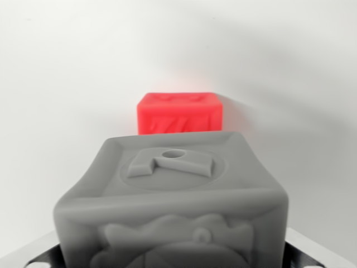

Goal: Destack cube

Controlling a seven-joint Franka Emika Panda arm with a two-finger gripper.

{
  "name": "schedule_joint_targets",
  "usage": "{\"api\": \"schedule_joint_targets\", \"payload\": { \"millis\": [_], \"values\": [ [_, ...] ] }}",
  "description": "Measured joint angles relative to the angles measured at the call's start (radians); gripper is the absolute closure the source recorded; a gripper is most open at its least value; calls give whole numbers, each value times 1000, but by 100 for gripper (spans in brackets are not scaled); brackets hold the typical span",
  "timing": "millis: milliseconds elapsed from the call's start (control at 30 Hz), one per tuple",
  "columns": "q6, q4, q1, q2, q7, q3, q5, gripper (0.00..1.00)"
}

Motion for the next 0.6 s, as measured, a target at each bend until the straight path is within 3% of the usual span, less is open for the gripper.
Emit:
{"api": "schedule_joint_targets", "payload": {
  "millis": [600],
  "values": [
    [-157,13,0,-145,-1,0,1,100]
  ]
}}
